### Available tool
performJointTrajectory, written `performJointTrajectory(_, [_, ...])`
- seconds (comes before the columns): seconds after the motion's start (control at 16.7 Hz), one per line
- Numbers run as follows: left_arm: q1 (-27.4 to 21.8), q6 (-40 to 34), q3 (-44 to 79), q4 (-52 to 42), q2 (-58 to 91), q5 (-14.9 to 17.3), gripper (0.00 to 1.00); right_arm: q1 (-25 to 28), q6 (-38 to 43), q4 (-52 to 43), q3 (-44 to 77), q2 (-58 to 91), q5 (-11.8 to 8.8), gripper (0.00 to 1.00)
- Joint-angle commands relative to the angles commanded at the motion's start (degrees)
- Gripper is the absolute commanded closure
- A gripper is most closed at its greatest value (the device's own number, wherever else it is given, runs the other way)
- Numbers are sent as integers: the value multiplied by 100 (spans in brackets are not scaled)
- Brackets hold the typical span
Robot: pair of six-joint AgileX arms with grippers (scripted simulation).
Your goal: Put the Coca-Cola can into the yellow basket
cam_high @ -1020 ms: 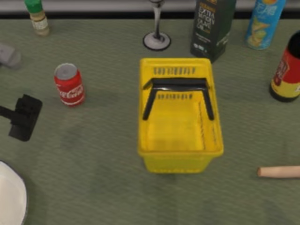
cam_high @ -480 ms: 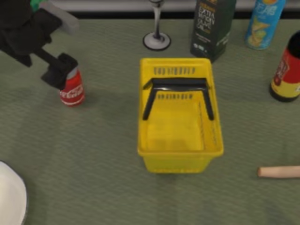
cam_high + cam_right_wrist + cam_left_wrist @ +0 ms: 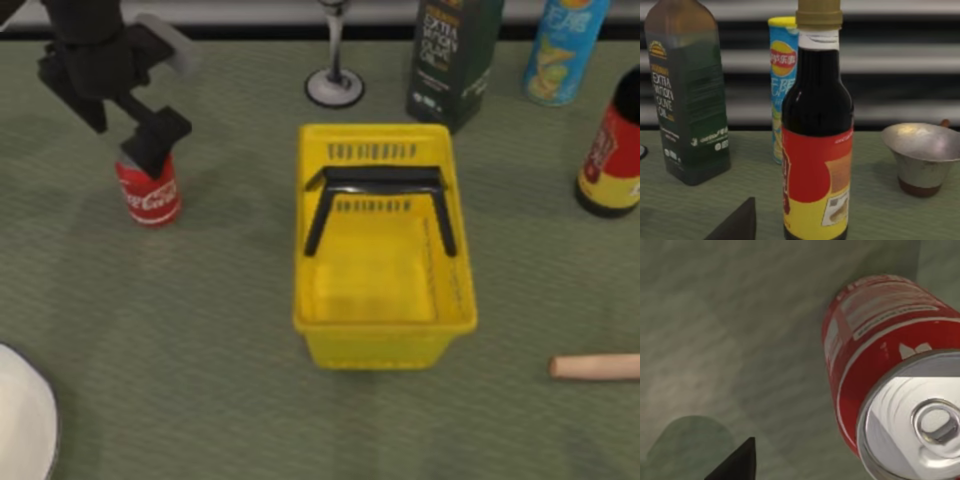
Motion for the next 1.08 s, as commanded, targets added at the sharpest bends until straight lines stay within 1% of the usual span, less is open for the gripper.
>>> performJointTrajectory(0.12, [2,39,170,-40,137,-10,0,0,0,0,0,0,0,0])
performJointTrajectory(0.48, [19,37,136,-9,126,-8,0,0,0,0,0,0,0,0])
performJointTrajectory(0.6, [8,45,-87,211,122,-10,0,0,0,0,0,0,0,0])
performJointTrajectory(0.84, [9,43,-817,957,136,-9,0,0,0,0,0,0,0,0])
performJointTrajectory(1.08, [8,45,-945,1085,147,-9,0,0,0,0,0,0,0,0])
